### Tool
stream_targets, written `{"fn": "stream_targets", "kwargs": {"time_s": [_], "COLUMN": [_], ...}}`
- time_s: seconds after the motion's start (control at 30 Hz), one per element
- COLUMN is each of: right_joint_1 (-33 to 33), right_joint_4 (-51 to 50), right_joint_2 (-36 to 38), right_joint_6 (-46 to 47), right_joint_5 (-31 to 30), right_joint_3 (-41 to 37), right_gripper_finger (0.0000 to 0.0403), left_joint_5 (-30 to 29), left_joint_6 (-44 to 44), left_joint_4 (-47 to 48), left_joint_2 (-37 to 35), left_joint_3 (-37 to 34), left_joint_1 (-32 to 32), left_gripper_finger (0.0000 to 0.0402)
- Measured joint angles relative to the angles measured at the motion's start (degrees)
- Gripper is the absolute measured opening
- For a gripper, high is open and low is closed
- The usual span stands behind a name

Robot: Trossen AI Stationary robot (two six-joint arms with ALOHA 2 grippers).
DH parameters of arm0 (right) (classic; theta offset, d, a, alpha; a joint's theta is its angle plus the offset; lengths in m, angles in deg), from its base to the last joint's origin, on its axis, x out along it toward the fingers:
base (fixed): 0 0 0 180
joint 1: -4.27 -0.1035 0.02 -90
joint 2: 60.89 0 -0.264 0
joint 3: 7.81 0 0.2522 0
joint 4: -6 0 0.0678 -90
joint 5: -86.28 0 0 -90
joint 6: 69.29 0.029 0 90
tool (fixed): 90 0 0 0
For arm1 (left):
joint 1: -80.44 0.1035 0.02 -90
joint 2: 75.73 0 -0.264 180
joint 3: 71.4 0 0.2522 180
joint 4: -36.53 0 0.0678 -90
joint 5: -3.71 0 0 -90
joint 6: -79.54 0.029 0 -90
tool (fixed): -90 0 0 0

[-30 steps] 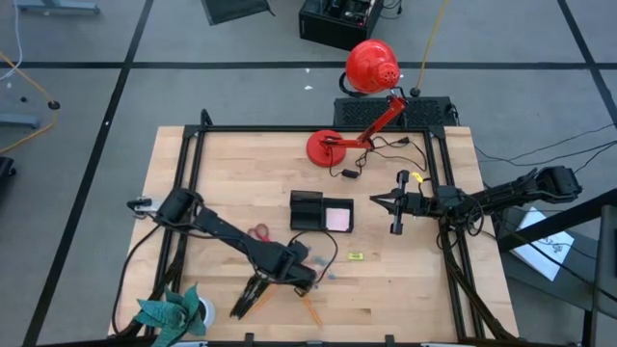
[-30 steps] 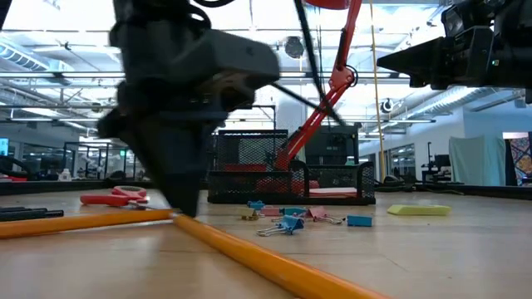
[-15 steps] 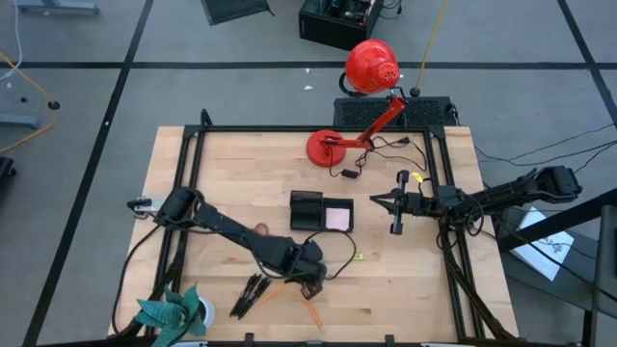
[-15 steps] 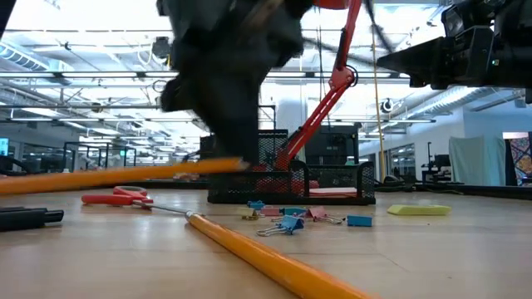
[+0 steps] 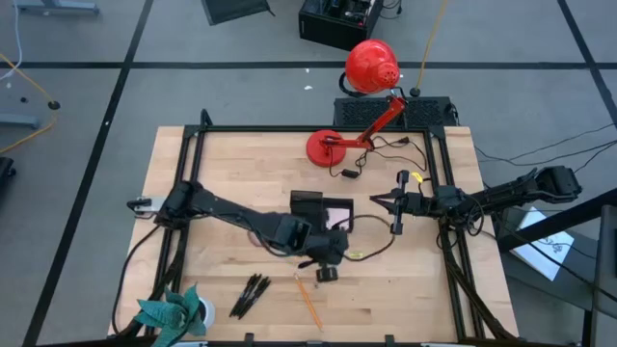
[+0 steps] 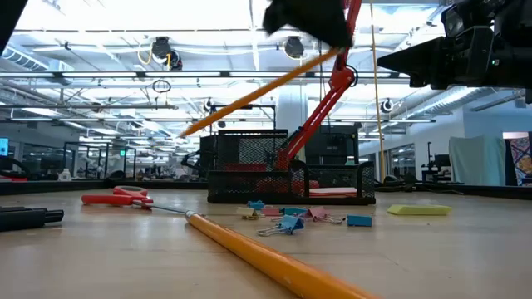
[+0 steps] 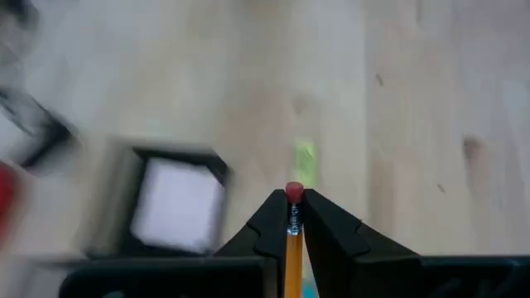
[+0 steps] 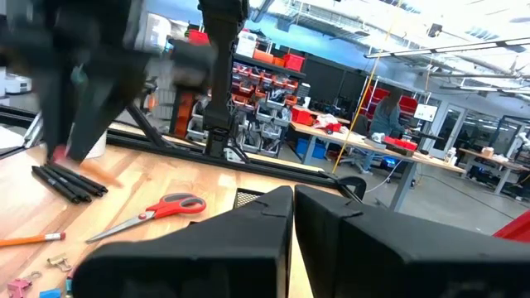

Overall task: Pick and place office supplies into organizer
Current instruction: Put the left pencil into the mesh desk organizer

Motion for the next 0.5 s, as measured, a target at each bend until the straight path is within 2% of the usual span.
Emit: {"fn": "stream_targets", "kwargs": {"time_s": [0.2,0.37,0.5], "right_joint_1": [0.0,0.0,0.0], "right_joint_4": [0.0,0.0,0.0], "right_joint_2": [-0.02,-0.01,0.0], "right_joint_6": [0.07,0.07,0.44], "right_joint_5": [0.01,-0.01,0.01], "right_joint_3": [0.01,-0.01,0.01], "right_gripper_finger": [0.0009,0.0009,0.0009], "left_joint_5": [-7.4,-8.48,-8.14], "left_joint_6": [14.56,23.55,26.94], "left_joint_4": [0.21,0.2,-0.58], "left_joint_2": [-0.03,-0.08,-0.1], "left_joint_3": [7.74,11.77,12.42], "left_joint_1": [2.12,3.9,6.23], "left_gripper_finger": [0.0017,0.0022,0.0035]}}
